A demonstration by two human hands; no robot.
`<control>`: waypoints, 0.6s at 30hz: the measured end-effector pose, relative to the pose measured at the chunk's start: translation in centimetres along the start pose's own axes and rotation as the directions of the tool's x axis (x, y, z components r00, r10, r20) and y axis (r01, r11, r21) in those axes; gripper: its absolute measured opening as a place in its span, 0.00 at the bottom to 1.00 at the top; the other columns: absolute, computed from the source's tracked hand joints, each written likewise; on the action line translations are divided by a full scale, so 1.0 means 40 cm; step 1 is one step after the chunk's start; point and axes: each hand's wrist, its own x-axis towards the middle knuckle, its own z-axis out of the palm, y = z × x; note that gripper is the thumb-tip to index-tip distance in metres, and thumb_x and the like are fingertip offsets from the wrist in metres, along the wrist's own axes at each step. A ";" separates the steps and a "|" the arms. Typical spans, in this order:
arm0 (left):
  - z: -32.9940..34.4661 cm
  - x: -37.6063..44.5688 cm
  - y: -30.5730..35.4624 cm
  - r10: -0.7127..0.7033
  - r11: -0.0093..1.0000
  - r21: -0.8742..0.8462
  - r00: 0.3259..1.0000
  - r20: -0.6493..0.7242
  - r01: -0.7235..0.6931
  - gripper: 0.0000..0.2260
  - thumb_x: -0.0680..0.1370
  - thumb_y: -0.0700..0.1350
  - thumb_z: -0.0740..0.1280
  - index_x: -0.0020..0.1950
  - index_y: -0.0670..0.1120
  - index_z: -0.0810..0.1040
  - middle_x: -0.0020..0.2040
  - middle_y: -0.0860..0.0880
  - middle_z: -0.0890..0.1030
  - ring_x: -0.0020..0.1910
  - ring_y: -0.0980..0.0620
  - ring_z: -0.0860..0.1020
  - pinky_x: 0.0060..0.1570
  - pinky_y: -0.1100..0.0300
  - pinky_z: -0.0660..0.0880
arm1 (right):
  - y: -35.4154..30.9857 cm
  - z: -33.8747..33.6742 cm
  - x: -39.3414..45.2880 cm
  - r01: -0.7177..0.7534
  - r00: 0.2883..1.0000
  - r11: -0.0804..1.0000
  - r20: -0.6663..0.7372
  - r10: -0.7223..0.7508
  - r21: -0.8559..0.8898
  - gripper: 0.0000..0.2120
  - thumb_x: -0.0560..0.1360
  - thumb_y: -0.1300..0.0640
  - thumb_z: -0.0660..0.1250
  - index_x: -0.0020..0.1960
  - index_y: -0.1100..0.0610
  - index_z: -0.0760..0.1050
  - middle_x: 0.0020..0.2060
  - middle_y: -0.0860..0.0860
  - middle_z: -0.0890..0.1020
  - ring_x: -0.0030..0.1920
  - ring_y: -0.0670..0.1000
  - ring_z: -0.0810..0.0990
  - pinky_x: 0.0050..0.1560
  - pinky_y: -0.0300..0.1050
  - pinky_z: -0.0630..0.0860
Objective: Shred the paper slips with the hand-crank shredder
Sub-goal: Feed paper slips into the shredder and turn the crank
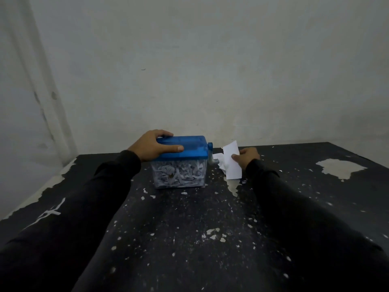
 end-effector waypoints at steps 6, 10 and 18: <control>0.004 0.032 -0.014 0.016 1.000 -0.023 1.000 0.013 -0.016 0.41 0.62 0.73 0.74 0.68 0.53 0.77 0.64 0.55 0.75 0.61 0.54 0.74 0.62 0.56 0.69 | 0.011 0.066 0.041 -0.030 0.995 0.792 0.058 0.082 -0.610 0.46 0.72 0.28 0.65 0.77 0.59 0.64 0.77 0.62 0.63 0.77 0.64 0.59 0.75 0.61 0.59; 0.003 0.035 -0.023 0.014 1.000 -0.022 1.000 0.023 -0.013 0.39 0.64 0.71 0.74 0.69 0.52 0.77 0.65 0.55 0.75 0.61 0.54 0.74 0.61 0.57 0.68 | 0.016 0.070 0.061 -0.044 0.997 0.871 0.030 0.067 -0.490 0.37 0.73 0.34 0.70 0.74 0.54 0.71 0.73 0.60 0.70 0.75 0.64 0.62 0.74 0.62 0.62; -0.008 0.022 -0.001 -0.010 1.000 -0.003 0.998 0.056 0.010 0.36 0.67 0.67 0.75 0.68 0.50 0.76 0.63 0.53 0.75 0.55 0.57 0.76 0.54 0.63 0.69 | 0.046 0.035 0.033 0.047 0.999 0.999 -0.016 -0.047 0.019 0.26 0.70 0.56 0.78 0.66 0.57 0.77 0.63 0.56 0.81 0.60 0.58 0.79 0.66 0.53 0.74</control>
